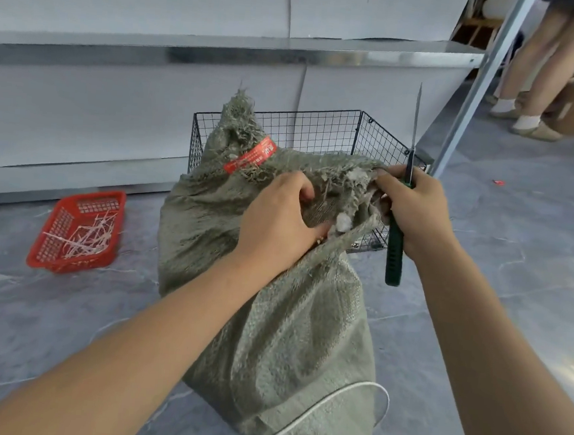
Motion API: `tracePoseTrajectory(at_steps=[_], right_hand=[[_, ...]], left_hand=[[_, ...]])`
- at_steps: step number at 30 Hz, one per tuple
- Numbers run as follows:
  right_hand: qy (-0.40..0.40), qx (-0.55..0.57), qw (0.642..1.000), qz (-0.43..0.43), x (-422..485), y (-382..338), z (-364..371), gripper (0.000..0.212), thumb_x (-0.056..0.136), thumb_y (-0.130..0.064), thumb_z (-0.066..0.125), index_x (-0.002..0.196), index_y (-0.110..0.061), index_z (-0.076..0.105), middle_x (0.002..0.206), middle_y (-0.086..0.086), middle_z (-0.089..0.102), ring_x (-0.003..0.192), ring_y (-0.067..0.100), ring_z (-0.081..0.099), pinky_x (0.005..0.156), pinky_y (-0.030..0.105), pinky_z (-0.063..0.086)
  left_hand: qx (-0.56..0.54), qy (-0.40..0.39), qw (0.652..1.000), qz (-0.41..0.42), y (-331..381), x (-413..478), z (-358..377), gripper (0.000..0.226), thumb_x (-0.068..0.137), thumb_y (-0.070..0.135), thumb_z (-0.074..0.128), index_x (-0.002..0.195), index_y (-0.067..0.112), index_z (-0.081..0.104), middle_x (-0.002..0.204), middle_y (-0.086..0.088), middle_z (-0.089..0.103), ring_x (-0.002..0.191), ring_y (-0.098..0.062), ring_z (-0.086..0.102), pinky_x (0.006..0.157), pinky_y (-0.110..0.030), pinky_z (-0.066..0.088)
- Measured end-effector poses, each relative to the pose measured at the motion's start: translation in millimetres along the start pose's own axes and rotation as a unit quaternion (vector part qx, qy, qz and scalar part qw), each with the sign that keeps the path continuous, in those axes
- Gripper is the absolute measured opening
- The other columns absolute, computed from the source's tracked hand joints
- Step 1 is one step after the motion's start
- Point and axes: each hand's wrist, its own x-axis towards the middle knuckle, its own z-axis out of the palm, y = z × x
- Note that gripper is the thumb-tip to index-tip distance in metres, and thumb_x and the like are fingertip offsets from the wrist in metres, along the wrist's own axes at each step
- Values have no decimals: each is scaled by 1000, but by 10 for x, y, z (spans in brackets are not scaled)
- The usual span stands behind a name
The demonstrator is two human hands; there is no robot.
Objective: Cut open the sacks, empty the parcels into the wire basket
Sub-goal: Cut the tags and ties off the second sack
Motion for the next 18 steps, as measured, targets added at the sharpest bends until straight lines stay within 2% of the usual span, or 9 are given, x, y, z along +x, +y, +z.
tracePoseTrajectory(at_steps=[3,6,7,9,11,12,15,17,18], right_hand=[[-24,-5,1000,0,-13,3,-33,22,91,-13,57,71,-17,50,61,2,49,44,10,41,43,22,37],[-49,-1,999,4,-17,-10,-89,19,92,-12,56,74,-17,52,58,0,43,47,11,38,44,22,36],[-56,-3,998,5,-17,-10,-106,18,92,-12,56,75,-17,53,58,0,43,47,11,37,44,22,36],[-59,-8,998,11,-17,1,-127,17,92,-12,56,75,-16,54,58,0,43,45,10,37,43,21,36],[-48,-4,998,28,-13,8,-126,18,92,-12,56,74,-13,53,58,1,44,41,8,38,39,19,35],[-40,-2,998,39,-14,6,-121,19,91,-12,55,73,-12,51,58,2,45,40,8,38,38,19,35],[-22,-5,996,81,-30,-36,-115,21,90,-11,51,69,-12,47,57,2,43,41,11,38,39,22,32],[-37,-47,993,106,-51,-83,-118,22,91,-12,48,69,-12,47,60,3,45,46,13,39,41,24,32],[-45,-91,989,107,-56,-98,-122,23,91,-13,48,68,-12,48,62,3,45,48,15,39,43,25,32]], left_hand=[[39,-10,999,26,-13,39,23,49,77,39,69,117,15,55,118,0,55,112,-17,44,92,-24,34],[117,-1,993,11,-42,93,-22,70,76,39,71,134,14,41,132,-6,45,123,-23,35,101,-33,30],[104,-7,995,0,-56,108,-52,70,76,37,71,135,13,40,130,-6,47,119,-23,41,98,-34,34],[29,-40,998,-28,-94,139,-110,62,79,28,71,131,12,42,111,-2,59,93,-15,54,77,-24,43],[-15,-78,996,-35,-102,168,-161,58,79,17,71,131,16,43,91,8,60,67,-6,50,57,-13,38],[-28,-95,995,-28,-93,177,-179,63,78,12,70,133,19,42,94,9,61,62,-4,48,53,-12,39],[-62,-162,985,-1,-28,162,-203,90,78,-3,65,147,28,16,141,1,45,53,-6,46,50,-20,44],[-76,-183,980,7,-16,150,-195,96,82,-3,61,148,32,1,149,3,35,55,-8,45,53,-24,45],[-79,-183,980,13,-20,149,-185,96,84,0,61,147,34,-2,146,6,39,60,-9,47,56,-24,46]])
